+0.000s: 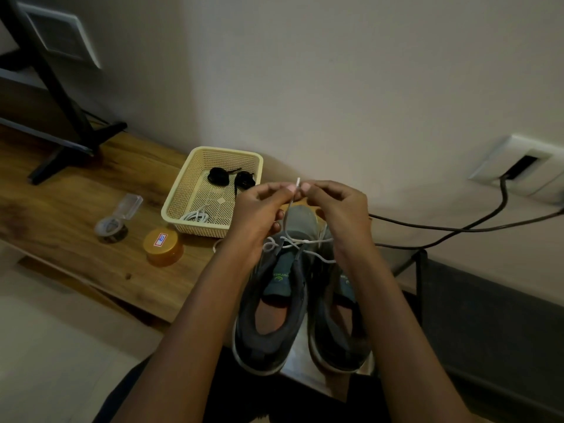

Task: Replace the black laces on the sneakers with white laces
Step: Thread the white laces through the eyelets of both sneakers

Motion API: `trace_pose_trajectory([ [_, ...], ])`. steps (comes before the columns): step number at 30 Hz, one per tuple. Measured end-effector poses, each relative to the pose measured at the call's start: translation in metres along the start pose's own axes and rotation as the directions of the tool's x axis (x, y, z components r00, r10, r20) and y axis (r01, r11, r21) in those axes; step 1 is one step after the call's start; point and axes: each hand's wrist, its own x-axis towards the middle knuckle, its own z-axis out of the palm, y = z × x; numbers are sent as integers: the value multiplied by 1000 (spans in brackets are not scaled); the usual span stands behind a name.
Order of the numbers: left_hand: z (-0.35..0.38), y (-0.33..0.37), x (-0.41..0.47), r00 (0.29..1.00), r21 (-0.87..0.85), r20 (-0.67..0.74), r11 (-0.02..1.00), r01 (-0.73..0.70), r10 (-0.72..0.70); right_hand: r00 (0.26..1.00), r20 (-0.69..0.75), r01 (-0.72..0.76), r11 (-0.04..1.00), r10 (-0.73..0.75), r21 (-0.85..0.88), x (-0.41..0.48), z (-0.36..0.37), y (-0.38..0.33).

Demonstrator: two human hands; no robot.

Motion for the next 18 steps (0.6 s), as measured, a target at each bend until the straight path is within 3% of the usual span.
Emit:
trace_pose_trajectory([
  [7,-2,-4,2,986,239,41,956,-169,164,980,-40,-187,967,196,174,-2,7,5],
  [10,-9,-5,5,966,448,120,856,-259,230,962,-245,-76,983,117,169,4,4,6],
  [13,-23,-11,11,980,766,125,613,-193,153,785,-594,157,984,-177,-86,9,-10,4],
  [15,-31,-15,13,995,865,99,494,-90,6,692,-591,220,901,-414,-374,8,-19,1],
  [16,-32,-16,13,994,896,92,440,-57,-58,704,-532,207,853,-470,-480,8,-21,1],
  [18,-32,-15,11,983,934,94,355,-33,-155,797,-426,123,806,-428,-580,8,-18,5],
])
